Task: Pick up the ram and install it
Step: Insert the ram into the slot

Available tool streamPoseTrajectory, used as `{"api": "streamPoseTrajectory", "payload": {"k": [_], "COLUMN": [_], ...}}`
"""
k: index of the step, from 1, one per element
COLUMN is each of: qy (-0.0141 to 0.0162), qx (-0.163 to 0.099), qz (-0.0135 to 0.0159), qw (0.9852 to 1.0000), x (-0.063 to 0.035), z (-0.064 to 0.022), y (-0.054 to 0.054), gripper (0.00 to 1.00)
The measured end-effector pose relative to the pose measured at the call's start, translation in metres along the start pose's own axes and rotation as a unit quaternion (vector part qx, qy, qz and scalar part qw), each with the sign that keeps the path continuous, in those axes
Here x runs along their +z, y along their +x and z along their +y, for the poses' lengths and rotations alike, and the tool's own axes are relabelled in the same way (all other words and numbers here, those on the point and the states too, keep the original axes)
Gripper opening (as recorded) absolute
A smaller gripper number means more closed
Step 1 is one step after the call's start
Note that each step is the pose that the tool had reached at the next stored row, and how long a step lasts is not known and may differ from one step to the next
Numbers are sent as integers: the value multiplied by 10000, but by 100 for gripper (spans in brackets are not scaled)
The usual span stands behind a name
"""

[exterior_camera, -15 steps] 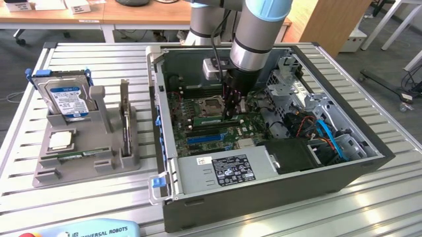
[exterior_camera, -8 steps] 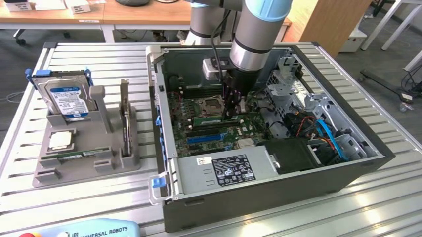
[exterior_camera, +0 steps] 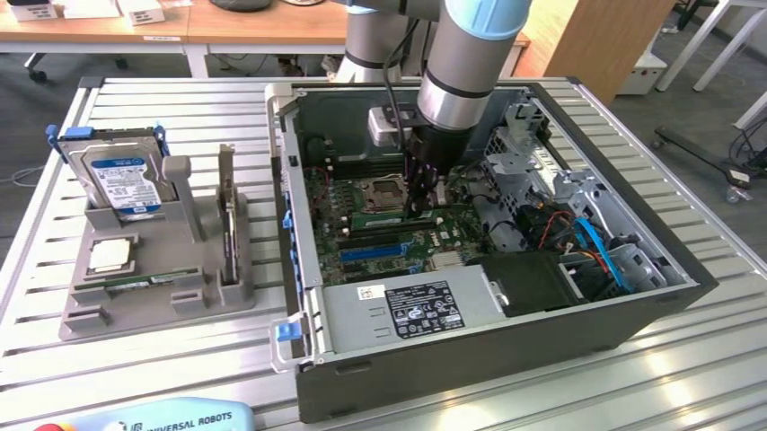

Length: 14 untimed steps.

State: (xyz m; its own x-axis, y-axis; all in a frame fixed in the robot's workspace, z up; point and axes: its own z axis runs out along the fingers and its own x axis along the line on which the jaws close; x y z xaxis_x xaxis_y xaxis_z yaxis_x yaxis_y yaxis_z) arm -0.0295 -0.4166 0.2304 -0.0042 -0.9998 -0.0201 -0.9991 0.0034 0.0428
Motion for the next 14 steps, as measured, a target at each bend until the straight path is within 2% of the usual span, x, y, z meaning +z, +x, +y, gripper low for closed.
{"api": "streamPoseTrajectory", "payload": {"k": [14], "qy": [1], "qx": [0], "qz": [-1], "qw": [10000], "x": [9], "z": [-1], "y": [-3], "gripper": [11]}}
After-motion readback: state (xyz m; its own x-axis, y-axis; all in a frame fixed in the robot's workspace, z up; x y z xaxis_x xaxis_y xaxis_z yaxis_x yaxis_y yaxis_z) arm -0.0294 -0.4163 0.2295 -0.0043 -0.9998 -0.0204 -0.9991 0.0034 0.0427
